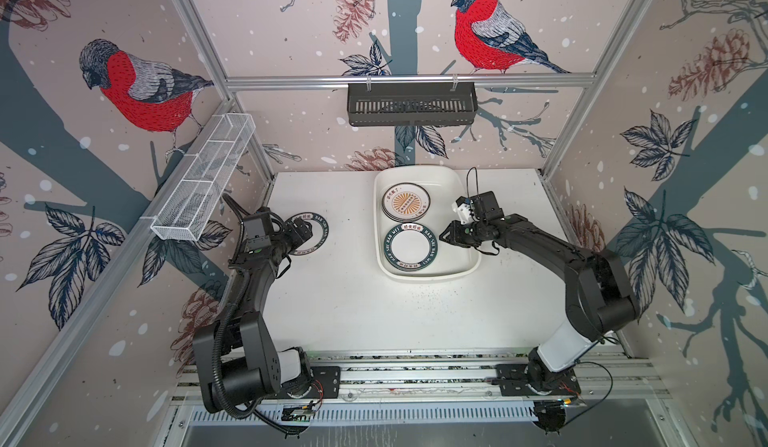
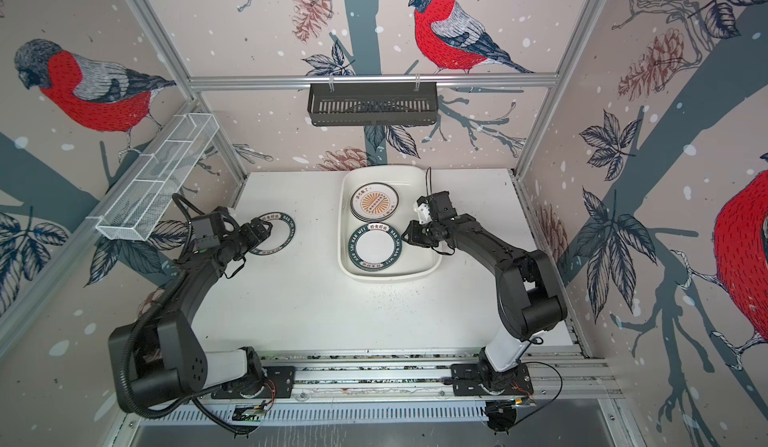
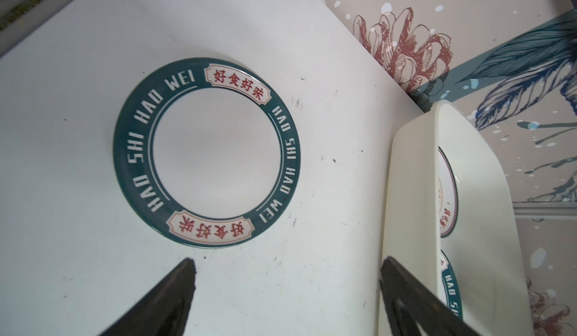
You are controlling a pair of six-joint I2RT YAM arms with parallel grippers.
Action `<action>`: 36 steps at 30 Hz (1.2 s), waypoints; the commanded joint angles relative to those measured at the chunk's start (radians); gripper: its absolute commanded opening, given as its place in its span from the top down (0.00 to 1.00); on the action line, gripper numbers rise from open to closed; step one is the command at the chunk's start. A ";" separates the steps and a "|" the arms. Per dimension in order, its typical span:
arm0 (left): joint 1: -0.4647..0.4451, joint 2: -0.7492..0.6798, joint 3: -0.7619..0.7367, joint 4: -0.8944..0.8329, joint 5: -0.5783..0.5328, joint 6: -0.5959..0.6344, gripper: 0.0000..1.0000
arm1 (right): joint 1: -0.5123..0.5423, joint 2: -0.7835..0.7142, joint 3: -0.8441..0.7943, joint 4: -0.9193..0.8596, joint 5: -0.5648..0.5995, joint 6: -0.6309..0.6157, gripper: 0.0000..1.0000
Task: Place the plates into the plastic bin on the countertop
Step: 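Open the right gripper and lift off while the left gripper moves toward the large plate, then lower the open left gripper over the near edge of the large green-rimmed plate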
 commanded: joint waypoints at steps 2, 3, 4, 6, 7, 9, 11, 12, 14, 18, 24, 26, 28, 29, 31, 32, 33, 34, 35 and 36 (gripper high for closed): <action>0.015 0.039 0.015 0.018 -0.083 0.065 0.09 | 0.003 -0.052 -0.034 0.048 0.010 0.030 0.70; 0.015 0.050 0.018 0.023 -0.111 0.073 0.09 | 0.003 -0.060 -0.040 0.052 0.008 0.032 0.70; 0.018 0.060 0.017 0.032 -0.133 0.075 0.09 | 0.003 -0.072 -0.048 0.057 0.008 0.033 0.70; 0.021 0.085 0.019 0.044 -0.152 0.097 0.09 | 0.003 -0.085 -0.060 0.064 0.008 0.032 0.70; 0.021 0.098 0.022 0.048 -0.158 0.109 0.09 | 0.002 -0.091 -0.066 0.067 0.010 0.032 0.70; 0.022 0.123 0.030 0.047 -0.173 0.126 0.09 | 0.001 -0.100 -0.076 0.073 0.012 0.030 0.70; 0.023 0.140 0.041 0.048 -0.184 0.151 0.10 | 0.000 -0.104 -0.084 0.079 0.012 0.028 0.70; 0.024 0.139 0.036 0.065 -0.204 0.153 0.10 | 0.000 -0.106 -0.086 0.081 0.013 0.027 0.70; 0.029 0.136 0.025 0.097 -0.236 0.159 0.10 | -0.003 -0.105 -0.090 0.085 0.012 0.027 0.70; 0.042 0.161 0.038 0.109 -0.251 0.176 0.09 | -0.004 -0.106 -0.092 0.090 0.010 0.022 0.70; 0.090 0.208 0.042 0.156 -0.198 0.174 0.10 | -0.009 -0.106 -0.096 0.094 0.007 0.019 0.70; 0.097 0.227 0.054 0.149 -0.204 0.182 0.11 | -0.012 -0.108 -0.097 0.091 0.005 0.017 0.70; 0.107 0.238 0.055 0.154 -0.201 0.185 0.11 | -0.014 -0.110 -0.098 0.088 0.006 0.015 0.70; 0.110 0.238 0.054 0.158 -0.201 0.186 0.11 | -0.016 -0.114 -0.099 0.088 0.007 0.015 0.70; 0.110 0.241 0.052 0.168 -0.199 0.199 0.11 | -0.018 -0.119 -0.104 0.088 0.005 0.016 0.70; 0.111 0.241 0.052 0.172 -0.199 0.202 0.11 | -0.019 -0.121 -0.106 0.089 0.005 0.018 0.70; 0.110 0.246 0.054 0.172 -0.196 0.205 0.11 | -0.021 -0.124 -0.107 0.090 0.004 0.018 0.70; 0.111 0.250 0.059 0.169 -0.197 0.210 0.11 | -0.023 -0.125 -0.106 0.086 0.002 0.017 0.70; 0.111 0.256 0.063 0.168 -0.201 0.209 0.11 | -0.026 -0.122 -0.102 0.081 0.002 0.015 0.70; 0.111 0.266 0.066 0.164 -0.204 0.207 0.11 | -0.028 -0.121 -0.098 0.076 0.002 0.012 0.70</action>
